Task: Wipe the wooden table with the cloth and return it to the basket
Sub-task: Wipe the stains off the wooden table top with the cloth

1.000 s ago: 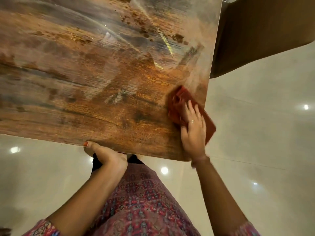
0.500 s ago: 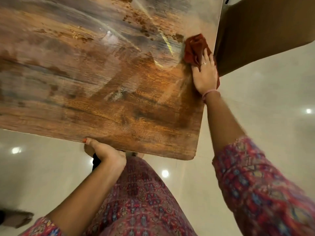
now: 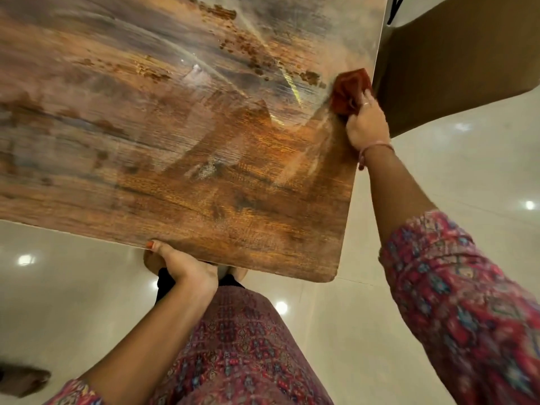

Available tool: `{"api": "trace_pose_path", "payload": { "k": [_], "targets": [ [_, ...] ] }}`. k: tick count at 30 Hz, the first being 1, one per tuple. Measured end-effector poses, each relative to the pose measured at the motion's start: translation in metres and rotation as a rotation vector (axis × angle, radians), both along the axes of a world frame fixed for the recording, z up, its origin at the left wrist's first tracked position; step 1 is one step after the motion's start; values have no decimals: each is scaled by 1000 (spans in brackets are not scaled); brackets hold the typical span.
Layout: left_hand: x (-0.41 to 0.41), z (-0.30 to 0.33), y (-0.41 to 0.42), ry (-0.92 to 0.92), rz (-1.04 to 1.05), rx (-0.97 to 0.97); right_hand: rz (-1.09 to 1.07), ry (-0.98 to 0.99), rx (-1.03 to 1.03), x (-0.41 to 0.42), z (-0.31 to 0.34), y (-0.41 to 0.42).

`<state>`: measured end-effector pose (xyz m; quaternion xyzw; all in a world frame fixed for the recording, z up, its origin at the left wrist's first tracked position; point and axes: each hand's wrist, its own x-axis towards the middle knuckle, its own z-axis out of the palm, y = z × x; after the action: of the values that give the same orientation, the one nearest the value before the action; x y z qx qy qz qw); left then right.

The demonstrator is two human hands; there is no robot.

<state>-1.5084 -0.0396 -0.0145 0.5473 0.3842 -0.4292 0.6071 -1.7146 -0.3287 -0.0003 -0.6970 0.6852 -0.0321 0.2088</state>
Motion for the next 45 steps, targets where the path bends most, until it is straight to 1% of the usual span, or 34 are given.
{"api": "trace_pose_path", "payload": {
  "k": [1,3,6,8,9,10,12,14,16,18,19,22,24,26,28,30,32,33,35,37,39,41,43,45],
  "targets": [
    [1,0,0,7,16,15,-15,6,16,4,-1,-2],
    [0,1,0,11,22,21,-8,3,0,12,-1,26],
    [-1,2,-2,15,13,45,63,-26,-38,17,1,114],
    [0,0,-2,9,40,80,178,70,-83,17,3,157],
    [1,-1,-2,3,50,82,230,115,-102,15,2,165],
    [1,-2,-1,4,48,68,263,136,-107,13,2,161],
    [0,-2,-1,17,22,24,269,145,-139,12,-1,127],
    [0,-1,0,21,17,0,172,128,-189,16,-7,74],
    [2,-1,0,26,18,-11,9,48,-179,23,-10,30],
    [3,-1,0,34,19,-15,-93,-34,-191,33,-13,17],
    [3,0,1,36,16,-14,-87,-52,-195,40,-14,23],
    [4,4,0,60,8,-12,121,-32,-197,56,-17,83],
    [5,6,-1,70,-6,8,228,-26,-146,61,-18,139],
    [7,8,1,91,-32,3,316,21,-109,62,-14,185],
    [10,10,3,112,-79,-10,441,86,-98,56,-9,201],
    [12,11,6,114,-143,-21,530,152,-94,45,-5,175],
    [14,14,7,133,-165,-30,440,203,-113,40,-5,126],
    [15,15,7,138,-171,-32,340,212,-127,38,-5,96],
    [16,18,7,140,-171,-28,129,215,-87,36,-2,49],
    [17,19,8,141,-153,-9,39,251,-60,47,-3,43],
    [18,17,7,120,-134,14,3,259,-65,63,-7,77],
    [19,14,7,109,-110,23,5,256,-57,82,-7,144],
    [20,11,7,114,-109,20,95,291,-17,95,-3,216],
    [20,7,9,133,-137,1,214,357,49,95,2,254]
  ]
}}
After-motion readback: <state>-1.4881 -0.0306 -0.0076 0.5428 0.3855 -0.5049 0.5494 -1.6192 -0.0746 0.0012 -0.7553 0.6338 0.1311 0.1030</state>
